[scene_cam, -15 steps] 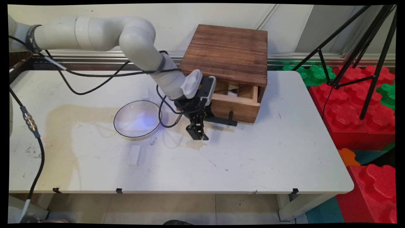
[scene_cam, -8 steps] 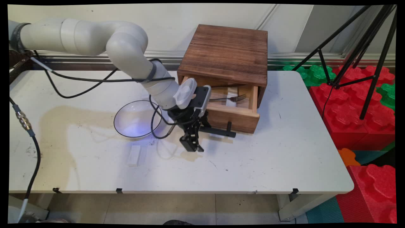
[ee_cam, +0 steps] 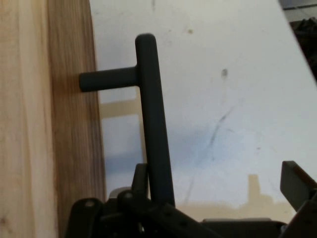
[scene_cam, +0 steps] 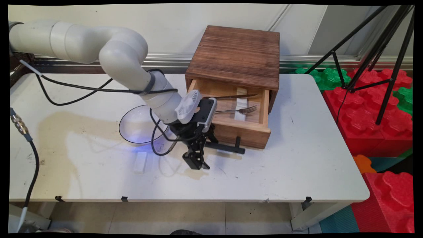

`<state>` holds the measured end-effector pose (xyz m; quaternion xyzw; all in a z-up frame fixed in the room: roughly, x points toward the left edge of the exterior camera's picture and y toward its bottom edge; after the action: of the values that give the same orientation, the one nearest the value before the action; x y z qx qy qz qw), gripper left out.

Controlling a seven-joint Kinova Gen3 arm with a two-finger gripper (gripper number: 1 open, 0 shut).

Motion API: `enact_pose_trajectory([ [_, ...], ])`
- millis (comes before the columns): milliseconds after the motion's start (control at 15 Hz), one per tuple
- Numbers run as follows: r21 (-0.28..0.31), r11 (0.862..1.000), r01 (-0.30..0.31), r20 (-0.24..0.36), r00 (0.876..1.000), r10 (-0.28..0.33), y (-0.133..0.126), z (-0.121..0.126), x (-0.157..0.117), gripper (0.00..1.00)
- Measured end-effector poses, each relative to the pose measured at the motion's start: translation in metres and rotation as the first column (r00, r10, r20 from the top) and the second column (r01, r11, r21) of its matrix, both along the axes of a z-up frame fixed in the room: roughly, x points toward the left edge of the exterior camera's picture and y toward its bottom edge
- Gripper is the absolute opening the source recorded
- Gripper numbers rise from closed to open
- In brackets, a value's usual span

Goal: Open the drawer

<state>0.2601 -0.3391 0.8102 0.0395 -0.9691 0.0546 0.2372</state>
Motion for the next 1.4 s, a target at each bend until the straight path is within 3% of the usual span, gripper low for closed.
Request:
enact_pose_trajectory([
  [1400,0.042,0.998,0.046,-0.033,0.998,-0.044,0.069,0.003,-0.012,1.0],
])
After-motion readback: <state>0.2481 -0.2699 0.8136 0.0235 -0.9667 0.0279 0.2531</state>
